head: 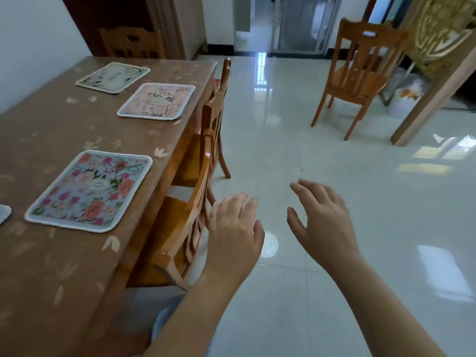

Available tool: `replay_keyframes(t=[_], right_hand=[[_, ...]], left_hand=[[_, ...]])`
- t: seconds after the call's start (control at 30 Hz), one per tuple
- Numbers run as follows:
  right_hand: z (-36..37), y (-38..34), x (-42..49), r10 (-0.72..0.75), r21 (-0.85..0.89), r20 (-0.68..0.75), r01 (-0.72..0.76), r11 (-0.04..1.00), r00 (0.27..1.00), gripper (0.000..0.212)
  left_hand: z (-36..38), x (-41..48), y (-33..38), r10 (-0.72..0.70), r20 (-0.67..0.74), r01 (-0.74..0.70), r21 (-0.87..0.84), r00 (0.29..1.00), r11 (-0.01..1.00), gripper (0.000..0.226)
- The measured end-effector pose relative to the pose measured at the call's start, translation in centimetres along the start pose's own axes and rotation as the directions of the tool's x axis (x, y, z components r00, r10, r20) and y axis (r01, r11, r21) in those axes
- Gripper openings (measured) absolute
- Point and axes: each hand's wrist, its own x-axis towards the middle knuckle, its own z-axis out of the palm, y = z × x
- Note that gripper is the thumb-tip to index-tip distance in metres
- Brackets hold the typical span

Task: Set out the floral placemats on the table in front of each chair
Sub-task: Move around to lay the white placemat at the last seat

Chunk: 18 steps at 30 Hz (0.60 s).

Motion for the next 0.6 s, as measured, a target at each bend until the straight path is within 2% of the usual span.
replay_keyframes(t=[0.17, 0.3, 0.6], right_hand=[[0.9, 2.5, 3.3, -0.036, 0.05, 0.056, 0.033, 0.998, 0.998, 0.04], [2.3, 4.8, 7.1, -0.057, 0.049, 0.084, 0.052, 0.997, 0.995, 0.041], [6.6, 12.1, 23.9, -0.016, -0.056, 0.122, 0.023, 0.998, 0.992, 0.042]], left_hand=[[1.9, 2.8, 1.0, -0.035, 0.013, 0.034, 0.052, 0.999, 0.998, 0.039], [4.7, 6.7, 0.6, -0.116, 0.036, 0.116, 0.006, 0.993, 0.993, 0.038], [13.6, 23.5, -0.6, -0.101, 0.049, 0.106, -0.121, 0.994, 0.987, 0.038]])
